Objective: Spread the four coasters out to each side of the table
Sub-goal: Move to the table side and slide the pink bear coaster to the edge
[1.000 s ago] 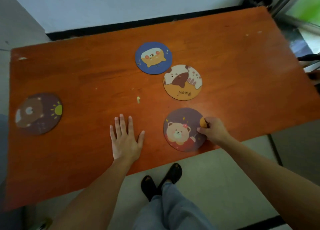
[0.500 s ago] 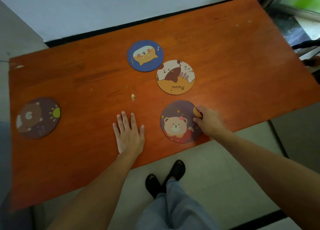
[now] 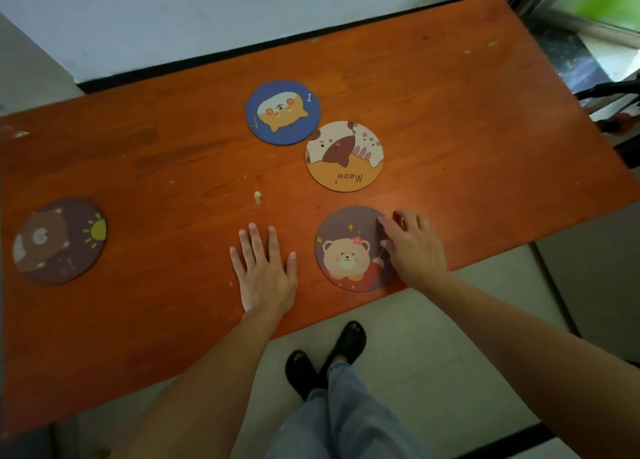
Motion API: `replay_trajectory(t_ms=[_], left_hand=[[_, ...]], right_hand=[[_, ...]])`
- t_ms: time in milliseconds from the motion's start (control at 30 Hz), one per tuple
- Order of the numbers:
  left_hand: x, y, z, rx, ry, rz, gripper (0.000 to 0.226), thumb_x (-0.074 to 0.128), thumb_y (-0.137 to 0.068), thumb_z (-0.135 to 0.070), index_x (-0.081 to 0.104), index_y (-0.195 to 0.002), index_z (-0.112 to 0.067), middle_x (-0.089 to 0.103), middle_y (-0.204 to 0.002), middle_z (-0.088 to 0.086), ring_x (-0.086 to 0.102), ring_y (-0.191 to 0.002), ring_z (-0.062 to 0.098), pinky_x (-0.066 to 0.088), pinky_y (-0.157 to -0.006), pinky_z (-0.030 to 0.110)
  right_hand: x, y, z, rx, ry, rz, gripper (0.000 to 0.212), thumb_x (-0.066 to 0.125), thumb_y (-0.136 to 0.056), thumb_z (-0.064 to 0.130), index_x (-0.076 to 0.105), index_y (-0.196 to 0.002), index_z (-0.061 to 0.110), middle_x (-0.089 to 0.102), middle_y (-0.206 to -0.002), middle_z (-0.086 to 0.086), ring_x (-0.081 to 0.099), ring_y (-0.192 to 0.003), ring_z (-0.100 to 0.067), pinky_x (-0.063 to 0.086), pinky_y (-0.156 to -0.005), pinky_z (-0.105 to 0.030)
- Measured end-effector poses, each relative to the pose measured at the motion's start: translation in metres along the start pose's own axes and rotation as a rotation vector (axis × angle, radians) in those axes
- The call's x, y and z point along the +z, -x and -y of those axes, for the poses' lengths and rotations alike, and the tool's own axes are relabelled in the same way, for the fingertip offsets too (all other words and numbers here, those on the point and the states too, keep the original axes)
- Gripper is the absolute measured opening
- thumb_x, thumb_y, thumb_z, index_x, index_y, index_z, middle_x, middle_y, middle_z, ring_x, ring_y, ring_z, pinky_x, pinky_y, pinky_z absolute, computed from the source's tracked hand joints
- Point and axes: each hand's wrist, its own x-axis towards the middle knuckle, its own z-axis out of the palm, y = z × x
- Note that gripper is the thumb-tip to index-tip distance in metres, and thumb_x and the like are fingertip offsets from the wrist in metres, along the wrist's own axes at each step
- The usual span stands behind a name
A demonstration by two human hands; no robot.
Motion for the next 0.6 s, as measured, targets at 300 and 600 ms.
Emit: replay_trajectory(t_ms=[300, 600], left_hand=[[-0.020, -0.006, -0.003, 0.021, -0.123, 0.174, 0.069, 0.021, -0.095, -0.052, 0.007, -0.150, -0.013, 0.004, -0.158, 0.021, 0.000, -0.144, 0.039, 0.010, -0.114, 0.055], [-0.101, -0.016, -0.095, 0.428, -0.080, 0.203, 0.021, 0.044, -0.093, -0.033, 0.054, -0.094, -0.015, 0.064, -0.094, 0.009, 0.061, -0.083, 0.028, 0.048, -0.068, 0.036]], right_hand=[[-0.021, 0.010, -0.001, -0.017, -0.004, 0.063, 0.038, 0.047, -0.092, 0.033, 0.043, -0.127, 0.019, 0.048, -0.128, -0.013, 0.044, -0.114, -0.035, 0.047, -0.083, -0.047], [-0.088, 0.040, -0.070, 0.077, 0.016, 0.013, 0.032, 0.049, -0.092, 0.037, 0.059, -0.113, 0.016, 0.060, -0.110, -0.009, 0.054, -0.107, -0.030, 0.049, -0.078, -0.041]])
